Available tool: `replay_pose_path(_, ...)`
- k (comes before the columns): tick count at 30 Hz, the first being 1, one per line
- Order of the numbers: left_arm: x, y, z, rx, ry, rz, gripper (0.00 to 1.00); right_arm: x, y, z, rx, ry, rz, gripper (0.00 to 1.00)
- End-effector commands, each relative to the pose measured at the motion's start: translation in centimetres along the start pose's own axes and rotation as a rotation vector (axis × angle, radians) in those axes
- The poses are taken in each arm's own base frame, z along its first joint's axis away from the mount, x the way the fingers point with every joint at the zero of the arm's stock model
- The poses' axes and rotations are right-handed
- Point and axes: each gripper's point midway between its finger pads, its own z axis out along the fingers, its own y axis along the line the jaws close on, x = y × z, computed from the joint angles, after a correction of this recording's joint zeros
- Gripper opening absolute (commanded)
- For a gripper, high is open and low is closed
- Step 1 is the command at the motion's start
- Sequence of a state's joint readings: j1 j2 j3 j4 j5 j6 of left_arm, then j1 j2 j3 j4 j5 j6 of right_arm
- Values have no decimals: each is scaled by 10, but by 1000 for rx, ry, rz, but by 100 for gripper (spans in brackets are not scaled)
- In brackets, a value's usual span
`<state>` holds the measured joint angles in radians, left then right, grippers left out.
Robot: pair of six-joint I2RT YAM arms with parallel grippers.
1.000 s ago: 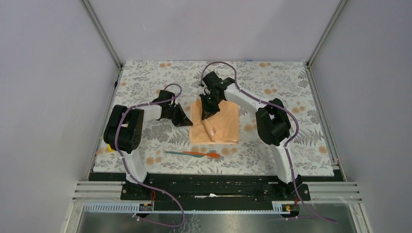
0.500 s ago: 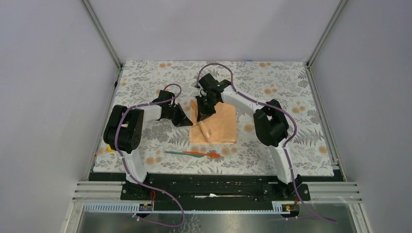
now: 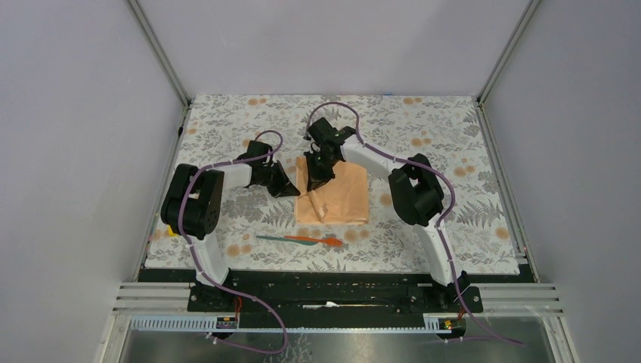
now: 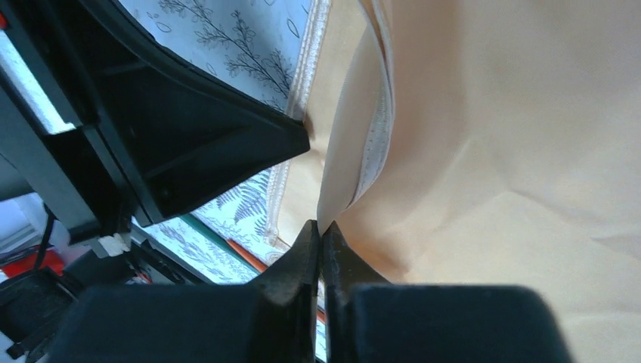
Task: Fold the napkin into a case and place the utensils inside
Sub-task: Fold the rectangle-folded napkin at the center of the board.
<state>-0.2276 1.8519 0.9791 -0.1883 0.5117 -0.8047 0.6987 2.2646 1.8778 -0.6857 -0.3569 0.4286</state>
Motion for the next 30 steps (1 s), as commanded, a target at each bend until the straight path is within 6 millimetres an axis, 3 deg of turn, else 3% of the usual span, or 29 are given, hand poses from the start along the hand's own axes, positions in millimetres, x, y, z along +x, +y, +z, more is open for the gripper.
replay_pose_path(1, -7, 15, -1, -80, -68, 39, 0, -17, 23, -5, -79, -43, -15, 13)
replay_pose_path(4, -12, 7, -13, -85, -88, 69, 8, -18, 48, -15, -223, -33, 3, 34)
replay_pose_path(7, -15, 8, -39, -76, -99, 63, 22, -24, 50, -40, -270, -75, 17, 50)
replay_pose_path(9, -18, 20, -63, -72, -137, 39, 32, -25, 47, -64, -294, -116, 8, 59)
replay_pose_path(12, -21, 33, -95, -72, -180, 34, 38, -19, 31, -102, -303, -175, 18, 65)
replay_pose_path(15, -17, 22, -109, -29, -172, 99, 52, 3, -12, -118, -237, -195, 75, 68)
replay_pose_path(18, -6, 11, -101, 26, -122, 126, 57, 42, -61, -115, -135, -174, 149, 71)
replay_pose_path(20, 3, 8, -89, 16, -92, 150, 58, 72, -83, -108, -104, -132, 194, 72)
replay_pose_path(25, 10, -3, -70, -20, -92, 214, 58, 109, -112, -99, -95, -156, 272, 75)
replay_pose_path(30, 10, -16, -79, 5, -129, 246, 61, 127, -122, -81, -128, -147, 305, 75)
